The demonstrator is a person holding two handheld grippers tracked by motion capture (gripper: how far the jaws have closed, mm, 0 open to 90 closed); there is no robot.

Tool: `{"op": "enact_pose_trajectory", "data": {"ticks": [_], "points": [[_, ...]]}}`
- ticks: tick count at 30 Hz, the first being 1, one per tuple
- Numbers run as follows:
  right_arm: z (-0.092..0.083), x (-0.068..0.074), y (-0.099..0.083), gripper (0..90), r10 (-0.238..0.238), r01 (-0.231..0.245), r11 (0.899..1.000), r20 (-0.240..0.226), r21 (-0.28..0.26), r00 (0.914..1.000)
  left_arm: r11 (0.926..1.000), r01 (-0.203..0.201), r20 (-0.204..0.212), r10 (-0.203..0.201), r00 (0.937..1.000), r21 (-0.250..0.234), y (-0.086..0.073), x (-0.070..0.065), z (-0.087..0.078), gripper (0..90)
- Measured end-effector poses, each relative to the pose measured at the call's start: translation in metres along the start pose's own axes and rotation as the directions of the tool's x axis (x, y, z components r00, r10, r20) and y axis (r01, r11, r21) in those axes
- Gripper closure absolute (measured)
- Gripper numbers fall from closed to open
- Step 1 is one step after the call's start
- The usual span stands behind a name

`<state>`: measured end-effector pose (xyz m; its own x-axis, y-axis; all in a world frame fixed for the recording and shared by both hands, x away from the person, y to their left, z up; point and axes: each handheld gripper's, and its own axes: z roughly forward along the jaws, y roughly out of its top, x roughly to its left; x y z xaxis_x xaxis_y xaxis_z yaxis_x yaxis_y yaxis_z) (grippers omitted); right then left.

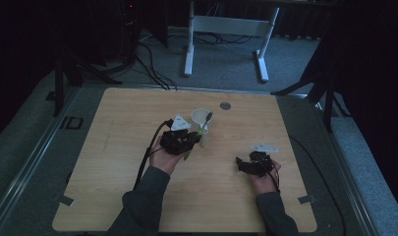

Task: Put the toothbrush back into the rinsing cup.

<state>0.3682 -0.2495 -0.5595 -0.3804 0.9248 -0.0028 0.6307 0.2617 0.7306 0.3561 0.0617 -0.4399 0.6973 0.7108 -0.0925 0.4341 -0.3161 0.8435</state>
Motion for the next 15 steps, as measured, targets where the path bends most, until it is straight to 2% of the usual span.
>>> {"op": "enact_pose_trajectory", "data": {"ticks": [10,15], "points": [[0.0000,0.0000,0.0000,23.1,0.000,0.000,1.000,0.000,0.000,1.0000,0.9990,0.018,0.005,-0.018,0.9998,-0.042,-0.0005,0.0037,-0.0011,78.9],[0.0001,0.0001,0.0000,23.0,0.001,-0.001,1.000,-0.001,0.000,1.0000,0.9980,-0.001,-0.009,0.001,1.0000,-0.063,-0.0007,0.0038,-0.0005,78.9]]}}
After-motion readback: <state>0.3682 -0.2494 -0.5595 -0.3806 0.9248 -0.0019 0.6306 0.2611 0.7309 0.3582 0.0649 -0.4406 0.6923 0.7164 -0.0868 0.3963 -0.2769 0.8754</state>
